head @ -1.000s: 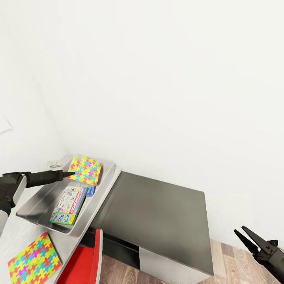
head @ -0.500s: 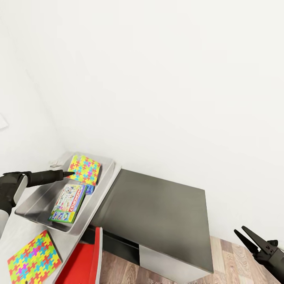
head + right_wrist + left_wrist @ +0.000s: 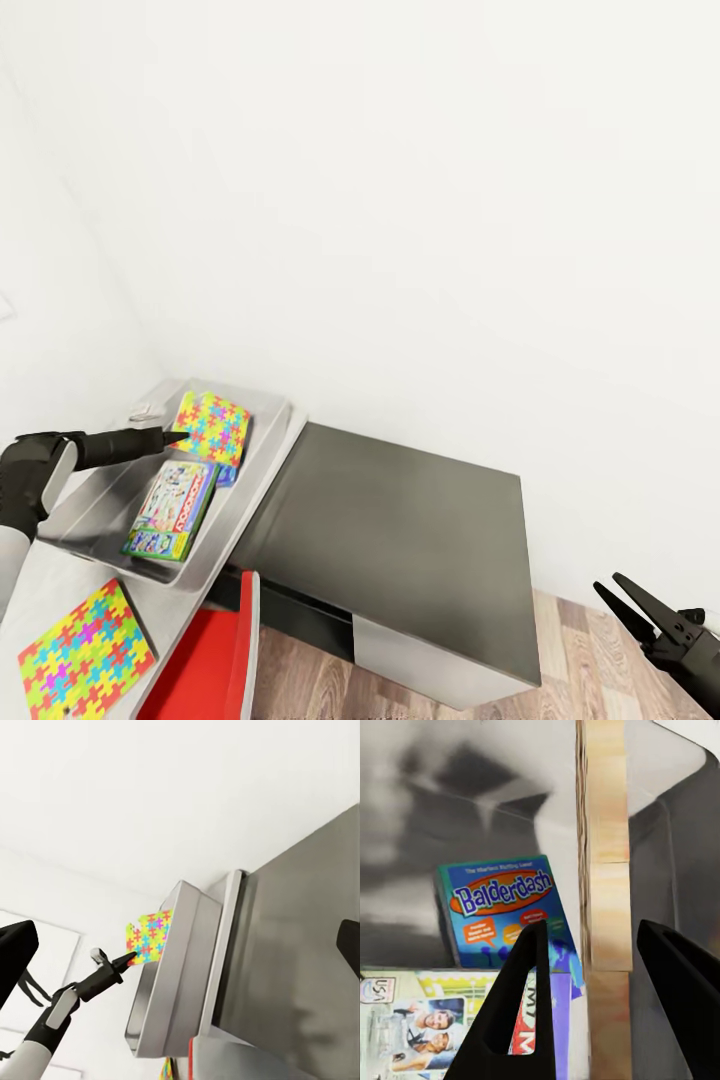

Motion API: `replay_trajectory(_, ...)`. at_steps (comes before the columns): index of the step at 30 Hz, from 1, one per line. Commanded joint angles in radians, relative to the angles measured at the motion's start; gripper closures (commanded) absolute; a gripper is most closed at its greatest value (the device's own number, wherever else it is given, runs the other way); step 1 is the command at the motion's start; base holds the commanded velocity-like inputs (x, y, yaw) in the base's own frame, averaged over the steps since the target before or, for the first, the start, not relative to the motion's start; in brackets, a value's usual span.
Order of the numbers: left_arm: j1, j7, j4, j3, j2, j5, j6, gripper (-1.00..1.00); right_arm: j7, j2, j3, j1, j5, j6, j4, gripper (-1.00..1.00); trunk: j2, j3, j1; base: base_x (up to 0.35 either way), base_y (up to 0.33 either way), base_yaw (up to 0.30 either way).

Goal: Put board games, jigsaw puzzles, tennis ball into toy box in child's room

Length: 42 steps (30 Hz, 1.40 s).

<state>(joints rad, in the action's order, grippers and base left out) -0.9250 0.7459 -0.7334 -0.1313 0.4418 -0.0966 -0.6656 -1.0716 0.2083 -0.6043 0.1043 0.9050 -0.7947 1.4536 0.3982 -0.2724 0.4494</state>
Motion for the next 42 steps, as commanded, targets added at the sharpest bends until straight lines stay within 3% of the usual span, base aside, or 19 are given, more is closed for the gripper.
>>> replay_trajectory(1,-0.005,-0.006,0.0,-0.001,-0.002,-0.002,-0.005,1.0,0.001,0.0,0.0,0.0,0.005,-0.006,0.001,-1.0,0.002,-0.003,0.001,0.0,0.0,0.0)
replay_trajectory(17,-0.019,-0.042,0.0,0.0,-0.033,-0.002,-0.005,1.0,0.001,0.0,0.0,0.0,0.005,-0.006,0.001,-1.0,0.002,-0.03,0.001,0.0,0.0,0.0)
replay_trajectory(32,-0.02,-0.057,-0.001,0.001,-0.034,-0.003,-0.003,1.0,0.001,-0.001,-0.02,0.0,0.005,-0.006,0.0,-1.0,0.002,-0.053,0.001,0.0,0.0,0.0)
replay_trajectory(42,-0.027,-0.056,-0.001,0.001,-0.034,-0.003,0.02,1.0,0.0,-0.001,-0.02,0.0,0.002,-0.005,-0.001,-1.0,0.002,-0.055,0.001,0.0,0.0,0.0)
